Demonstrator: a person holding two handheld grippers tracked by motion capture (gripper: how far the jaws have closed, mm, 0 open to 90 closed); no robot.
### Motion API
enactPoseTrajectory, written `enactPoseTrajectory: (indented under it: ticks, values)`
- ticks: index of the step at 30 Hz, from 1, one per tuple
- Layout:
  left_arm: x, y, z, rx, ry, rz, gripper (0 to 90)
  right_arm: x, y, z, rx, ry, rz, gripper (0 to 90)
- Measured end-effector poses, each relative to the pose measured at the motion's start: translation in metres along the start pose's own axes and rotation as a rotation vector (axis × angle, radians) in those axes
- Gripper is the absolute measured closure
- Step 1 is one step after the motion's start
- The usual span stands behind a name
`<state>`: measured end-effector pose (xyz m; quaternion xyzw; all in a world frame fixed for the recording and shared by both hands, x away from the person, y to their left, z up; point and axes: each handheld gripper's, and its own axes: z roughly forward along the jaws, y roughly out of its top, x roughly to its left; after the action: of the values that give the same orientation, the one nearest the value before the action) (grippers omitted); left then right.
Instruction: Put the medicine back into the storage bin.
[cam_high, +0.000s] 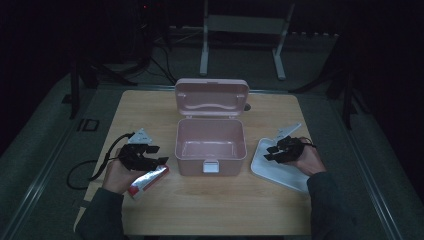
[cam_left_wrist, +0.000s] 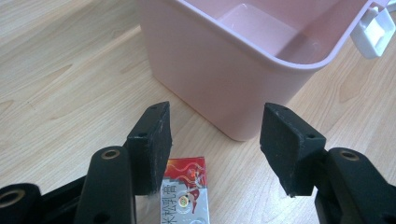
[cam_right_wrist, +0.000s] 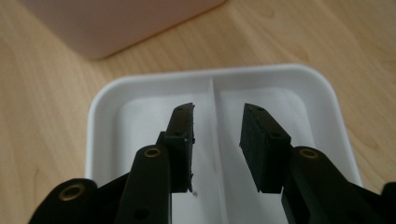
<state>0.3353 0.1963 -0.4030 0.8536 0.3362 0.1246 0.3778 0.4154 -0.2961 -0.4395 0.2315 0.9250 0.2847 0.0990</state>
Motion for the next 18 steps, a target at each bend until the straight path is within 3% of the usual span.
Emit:
enactPoseTrajectory:
  ticks: [8, 15, 18]
  values:
    - [0.000, -0.001, 0.000, 0.002, 0.008, 0.012, 42.8, 0.008, -0.003, 0.001, -0.154, -0.103, 0.066, 60.7]
    - [0.000, -0.001, 0.001, 0.009, 0.013, 0.017, 42.6, 0.014, -0.011, 0.002, -0.209, -0.186, 0.116, 56.1]
    - [0.001, 0.000, 0.002, 0.021, 0.015, 0.020, 42.6, 0.015, -0.013, 0.003, -0.225, -0.198, 0.135, 55.1]
